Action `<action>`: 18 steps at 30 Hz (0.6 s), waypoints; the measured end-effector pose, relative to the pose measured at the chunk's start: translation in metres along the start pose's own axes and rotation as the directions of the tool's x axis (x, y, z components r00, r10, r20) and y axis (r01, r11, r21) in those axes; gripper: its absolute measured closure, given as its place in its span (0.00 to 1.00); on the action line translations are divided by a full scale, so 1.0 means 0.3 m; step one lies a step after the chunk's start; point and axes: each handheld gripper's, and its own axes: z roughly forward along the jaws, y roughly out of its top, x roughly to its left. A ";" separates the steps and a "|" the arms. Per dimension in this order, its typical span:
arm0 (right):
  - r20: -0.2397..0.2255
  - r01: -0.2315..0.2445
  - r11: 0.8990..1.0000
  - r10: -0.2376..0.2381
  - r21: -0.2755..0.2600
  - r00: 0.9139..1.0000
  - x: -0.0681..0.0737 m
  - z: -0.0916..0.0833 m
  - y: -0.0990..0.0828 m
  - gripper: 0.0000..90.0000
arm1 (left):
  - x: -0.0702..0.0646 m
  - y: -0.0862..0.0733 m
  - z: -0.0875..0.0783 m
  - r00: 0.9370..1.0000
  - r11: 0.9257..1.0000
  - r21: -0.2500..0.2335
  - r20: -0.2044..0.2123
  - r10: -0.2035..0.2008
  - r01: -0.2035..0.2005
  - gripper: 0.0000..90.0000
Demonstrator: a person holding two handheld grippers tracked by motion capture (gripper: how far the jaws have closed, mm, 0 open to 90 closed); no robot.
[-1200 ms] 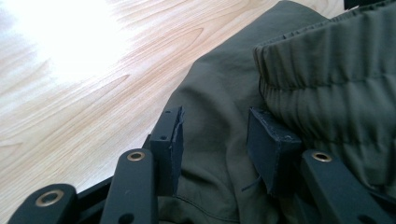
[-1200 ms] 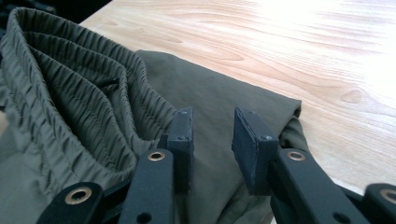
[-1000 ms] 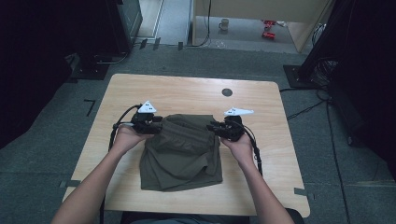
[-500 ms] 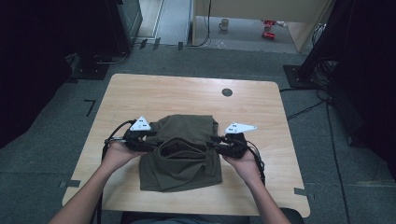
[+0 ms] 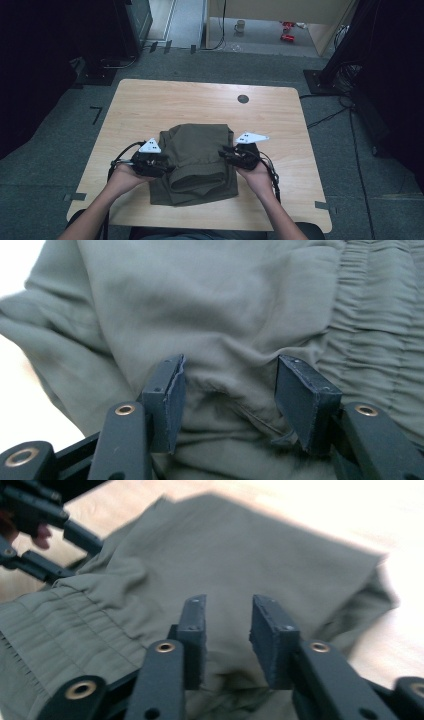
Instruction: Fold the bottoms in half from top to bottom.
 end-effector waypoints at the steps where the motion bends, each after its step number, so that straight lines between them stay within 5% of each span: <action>1: -0.007 0.002 1.000 -0.002 0.014 1.000 0.006 0.009 -0.005 0.71 | 0.000 -0.003 0.000 1.000 1.000 0.002 0.000 -0.005 0.005 0.51; 4: -0.034 0.012 0.998 -0.010 0.061 0.999 0.029 0.038 -0.033 0.66 | 0.003 -0.013 0.005 1.000 1.000 -0.002 0.006 -0.030 0.030 0.49; 8: -0.010 0.059 0.992 -0.058 0.113 0.998 0.045 0.062 -0.072 0.63 | 0.008 -0.019 0.030 0.999 0.999 0.010 0.003 -0.033 0.033 0.48; 18: 0.066 0.060 0.986 -0.071 0.156 0.995 0.006 0.099 -0.087 0.65 | 0.029 0.022 0.105 0.999 0.999 -0.032 -0.044 -0.015 0.014 0.49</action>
